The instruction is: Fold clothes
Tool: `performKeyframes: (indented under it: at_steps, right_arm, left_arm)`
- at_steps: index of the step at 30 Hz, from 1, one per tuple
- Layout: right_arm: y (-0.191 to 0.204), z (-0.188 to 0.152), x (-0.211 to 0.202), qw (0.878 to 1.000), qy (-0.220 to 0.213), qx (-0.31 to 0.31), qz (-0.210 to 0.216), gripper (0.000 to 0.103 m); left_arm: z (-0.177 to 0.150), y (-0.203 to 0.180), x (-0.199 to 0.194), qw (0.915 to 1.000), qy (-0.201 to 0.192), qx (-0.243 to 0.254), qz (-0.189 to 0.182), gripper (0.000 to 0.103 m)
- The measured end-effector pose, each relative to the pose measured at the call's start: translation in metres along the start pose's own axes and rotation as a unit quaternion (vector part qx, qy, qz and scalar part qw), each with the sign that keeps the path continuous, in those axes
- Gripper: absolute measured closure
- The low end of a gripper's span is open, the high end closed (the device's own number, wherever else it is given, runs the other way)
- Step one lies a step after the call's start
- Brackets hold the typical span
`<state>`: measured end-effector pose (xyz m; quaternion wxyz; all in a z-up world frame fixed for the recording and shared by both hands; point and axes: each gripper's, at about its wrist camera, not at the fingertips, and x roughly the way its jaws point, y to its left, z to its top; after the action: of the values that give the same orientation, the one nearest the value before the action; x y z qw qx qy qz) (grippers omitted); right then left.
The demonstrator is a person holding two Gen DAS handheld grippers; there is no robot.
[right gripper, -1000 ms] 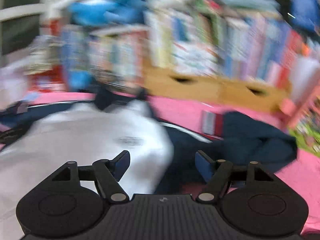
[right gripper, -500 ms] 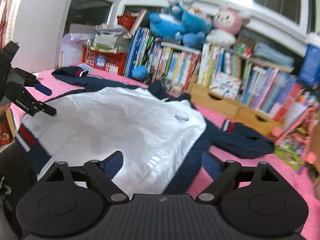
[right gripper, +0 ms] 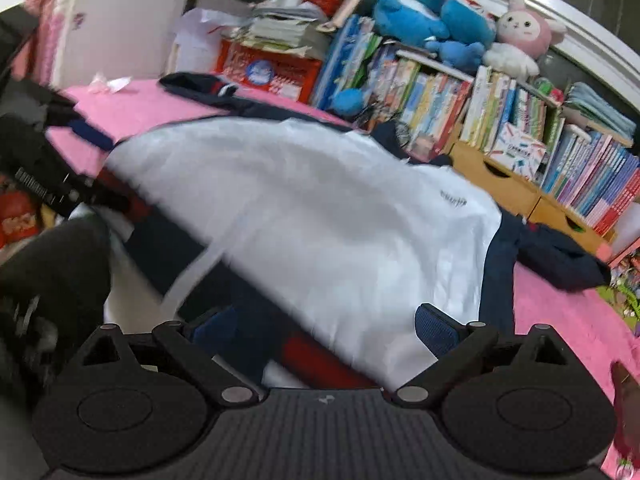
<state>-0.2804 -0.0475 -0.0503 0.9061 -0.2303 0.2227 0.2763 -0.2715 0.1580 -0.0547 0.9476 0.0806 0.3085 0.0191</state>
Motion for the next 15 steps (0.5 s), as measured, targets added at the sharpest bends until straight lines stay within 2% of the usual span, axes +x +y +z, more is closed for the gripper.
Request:
performKeyframes:
  at_steps: [4,6,15]
  right_arm:
    - [-0.008,0.021,0.019,0.999,0.014,0.017,-0.044,0.001]
    - [-0.012,0.022,0.025,0.998,0.016,0.024,-0.053,0.0]
    - [-0.023,0.019,0.034,0.995,0.034,0.075,-0.054,0.0]
  left_arm:
    - [0.016,-0.001,0.006,0.9993,-0.022,-0.005,0.03,0.011]
    - [0.021,-0.002,0.012,0.9989,-0.022,-0.003,0.042,0.011]
    - [0.022,-0.007,0.023,0.9991,-0.01,-0.018,0.036,0.011]
